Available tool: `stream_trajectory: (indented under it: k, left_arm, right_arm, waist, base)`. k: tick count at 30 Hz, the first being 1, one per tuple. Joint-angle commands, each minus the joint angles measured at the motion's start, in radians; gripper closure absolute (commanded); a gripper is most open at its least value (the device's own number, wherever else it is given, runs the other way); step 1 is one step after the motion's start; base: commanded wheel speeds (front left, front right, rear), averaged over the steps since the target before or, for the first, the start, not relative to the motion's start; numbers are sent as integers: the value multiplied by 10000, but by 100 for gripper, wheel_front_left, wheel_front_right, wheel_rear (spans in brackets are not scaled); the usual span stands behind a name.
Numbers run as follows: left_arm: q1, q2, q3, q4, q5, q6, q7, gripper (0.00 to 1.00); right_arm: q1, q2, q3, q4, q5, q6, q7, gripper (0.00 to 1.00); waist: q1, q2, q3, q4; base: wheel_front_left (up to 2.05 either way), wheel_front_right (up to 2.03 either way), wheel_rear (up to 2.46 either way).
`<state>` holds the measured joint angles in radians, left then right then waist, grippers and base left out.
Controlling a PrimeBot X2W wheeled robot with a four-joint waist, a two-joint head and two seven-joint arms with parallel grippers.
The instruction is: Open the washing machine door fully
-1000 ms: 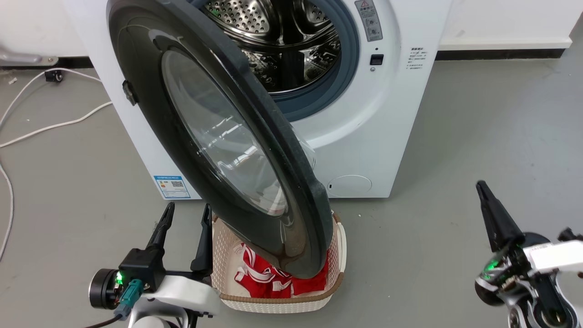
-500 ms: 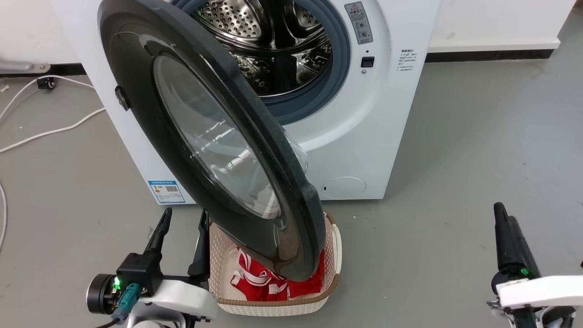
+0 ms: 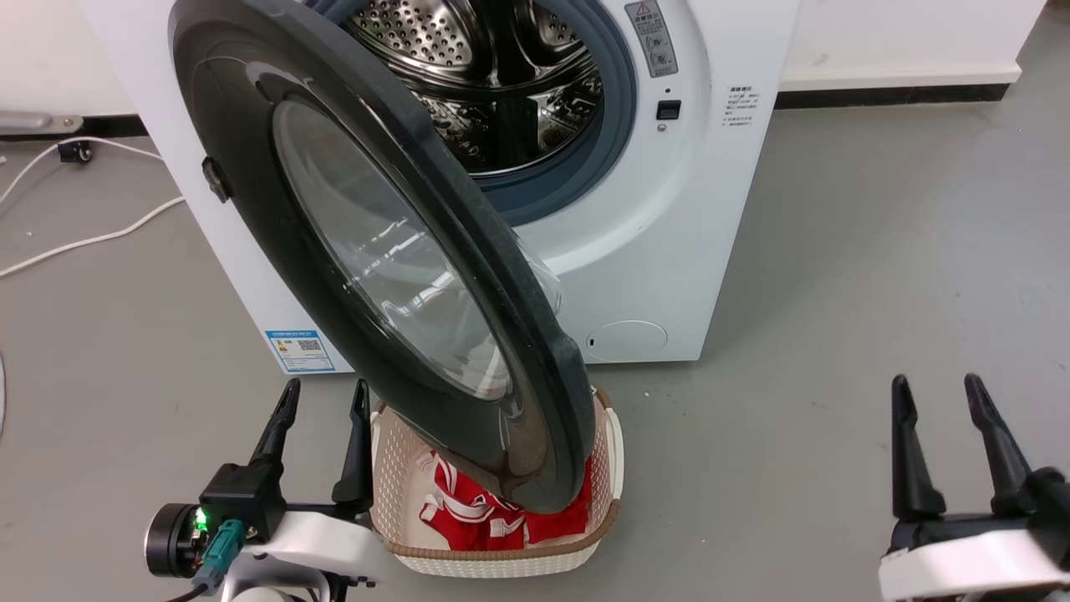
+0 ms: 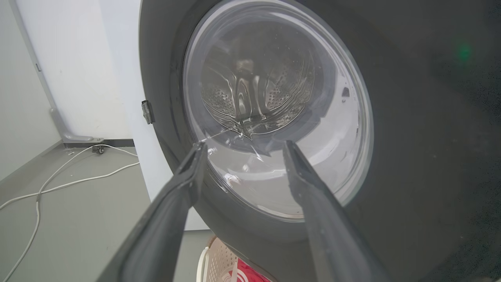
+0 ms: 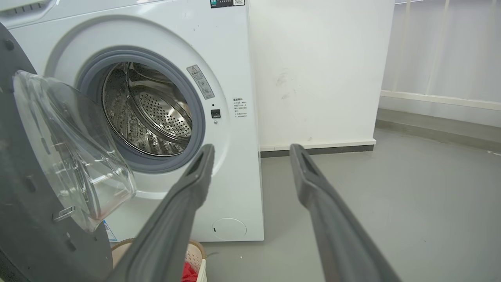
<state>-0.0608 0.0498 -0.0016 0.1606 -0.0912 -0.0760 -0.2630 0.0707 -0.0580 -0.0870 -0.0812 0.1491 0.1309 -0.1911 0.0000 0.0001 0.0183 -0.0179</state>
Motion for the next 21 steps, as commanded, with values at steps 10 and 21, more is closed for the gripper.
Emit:
stream_trajectory:
  k: [10, 21]
  left_arm:
    - [49, 6, 129, -14, 180, -83, -27, 0]
    - [-3, 9, 24, 21, 197, -107, -27, 0]
  right_arm:
    - [786, 92, 401, -621, -1048, -5, 134, 0]
    - [663, 95, 390, -369, -711, -5, 61, 0]
  waist:
    - [0, -1, 34, -152]
    - [0, -1, 73, -124]
  base:
    - [0, 0, 0]
    - [0, 0, 0]
